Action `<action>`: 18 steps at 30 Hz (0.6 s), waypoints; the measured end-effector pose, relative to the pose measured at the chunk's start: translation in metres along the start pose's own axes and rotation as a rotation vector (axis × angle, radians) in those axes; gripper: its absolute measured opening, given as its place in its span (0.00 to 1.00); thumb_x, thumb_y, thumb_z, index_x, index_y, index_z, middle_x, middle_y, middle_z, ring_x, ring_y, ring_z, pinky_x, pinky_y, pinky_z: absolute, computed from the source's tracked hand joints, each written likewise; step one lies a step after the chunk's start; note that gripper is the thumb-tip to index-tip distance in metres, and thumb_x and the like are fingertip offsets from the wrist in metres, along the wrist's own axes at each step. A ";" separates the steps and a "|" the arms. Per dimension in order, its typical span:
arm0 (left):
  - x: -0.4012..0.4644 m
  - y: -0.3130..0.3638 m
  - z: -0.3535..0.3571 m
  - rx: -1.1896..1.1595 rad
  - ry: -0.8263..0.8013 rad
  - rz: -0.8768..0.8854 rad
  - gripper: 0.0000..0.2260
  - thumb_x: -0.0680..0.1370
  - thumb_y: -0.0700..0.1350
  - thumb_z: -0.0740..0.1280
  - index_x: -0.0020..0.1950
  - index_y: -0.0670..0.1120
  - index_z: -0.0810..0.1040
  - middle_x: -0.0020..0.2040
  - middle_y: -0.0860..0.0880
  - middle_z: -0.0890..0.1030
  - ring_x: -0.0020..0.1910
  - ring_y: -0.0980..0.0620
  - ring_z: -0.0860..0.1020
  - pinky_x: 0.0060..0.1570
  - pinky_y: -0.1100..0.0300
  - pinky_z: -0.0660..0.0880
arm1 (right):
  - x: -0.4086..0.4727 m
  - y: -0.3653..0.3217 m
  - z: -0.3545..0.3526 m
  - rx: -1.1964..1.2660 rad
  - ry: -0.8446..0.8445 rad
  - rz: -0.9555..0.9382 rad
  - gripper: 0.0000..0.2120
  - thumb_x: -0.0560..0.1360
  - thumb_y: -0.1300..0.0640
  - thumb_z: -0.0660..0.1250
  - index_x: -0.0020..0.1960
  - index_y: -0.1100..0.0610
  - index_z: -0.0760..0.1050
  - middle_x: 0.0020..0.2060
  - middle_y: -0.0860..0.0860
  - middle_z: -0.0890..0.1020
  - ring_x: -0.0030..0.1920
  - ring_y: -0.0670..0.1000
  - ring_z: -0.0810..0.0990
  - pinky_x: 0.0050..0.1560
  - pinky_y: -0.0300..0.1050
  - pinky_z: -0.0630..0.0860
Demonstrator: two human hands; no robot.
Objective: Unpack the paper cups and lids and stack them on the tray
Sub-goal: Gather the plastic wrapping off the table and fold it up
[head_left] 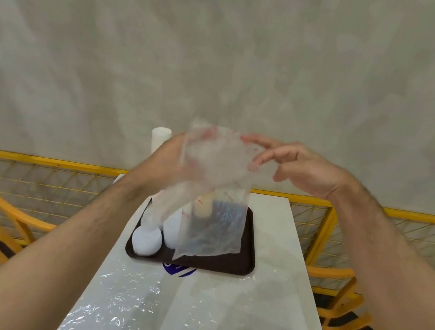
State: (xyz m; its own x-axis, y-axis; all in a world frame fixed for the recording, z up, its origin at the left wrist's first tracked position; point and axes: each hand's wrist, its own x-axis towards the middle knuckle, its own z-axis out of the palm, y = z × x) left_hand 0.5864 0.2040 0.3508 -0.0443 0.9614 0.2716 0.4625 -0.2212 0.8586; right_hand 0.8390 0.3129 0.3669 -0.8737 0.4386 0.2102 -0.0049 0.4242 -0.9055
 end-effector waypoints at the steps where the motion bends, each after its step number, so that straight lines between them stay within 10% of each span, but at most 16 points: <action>1: -0.001 0.000 -0.002 -0.027 -0.001 0.003 0.33 0.67 0.34 0.78 0.69 0.51 0.75 0.64 0.56 0.77 0.56 0.48 0.82 0.60 0.51 0.79 | 0.000 0.003 0.000 -0.053 -0.006 0.021 0.23 0.61 0.70 0.60 0.41 0.50 0.87 0.65 0.43 0.81 0.72 0.41 0.69 0.68 0.34 0.64; 5: -0.008 0.007 -0.005 -0.018 -0.079 0.000 0.38 0.69 0.25 0.72 0.71 0.57 0.70 0.66 0.54 0.72 0.49 0.48 0.85 0.48 0.65 0.79 | 0.005 0.008 0.000 -0.069 0.251 0.001 0.18 0.58 0.69 0.58 0.32 0.51 0.82 0.50 0.48 0.87 0.62 0.44 0.80 0.58 0.36 0.73; 11: -0.009 0.018 0.004 -0.031 -0.174 0.032 0.46 0.72 0.26 0.70 0.75 0.64 0.58 0.58 0.44 0.80 0.45 0.41 0.84 0.50 0.53 0.82 | 0.032 -0.002 0.011 -0.247 0.108 0.163 0.26 0.70 0.57 0.79 0.65 0.47 0.75 0.61 0.47 0.82 0.63 0.46 0.79 0.66 0.47 0.74; 18: -0.032 -0.020 0.009 -0.138 -0.239 -0.246 0.28 0.74 0.38 0.74 0.72 0.50 0.69 0.52 0.46 0.86 0.49 0.49 0.85 0.47 0.57 0.81 | 0.028 0.006 0.007 -0.043 0.233 0.181 0.06 0.74 0.63 0.74 0.50 0.59 0.81 0.40 0.55 0.87 0.36 0.47 0.84 0.41 0.38 0.81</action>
State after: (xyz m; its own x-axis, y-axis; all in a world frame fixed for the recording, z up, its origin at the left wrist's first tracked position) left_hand 0.5861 0.1792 0.3211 0.0761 0.9961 -0.0457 0.3392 0.0172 0.9406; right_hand 0.8111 0.3219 0.3651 -0.7232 0.6781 0.1307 0.1653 0.3538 -0.9206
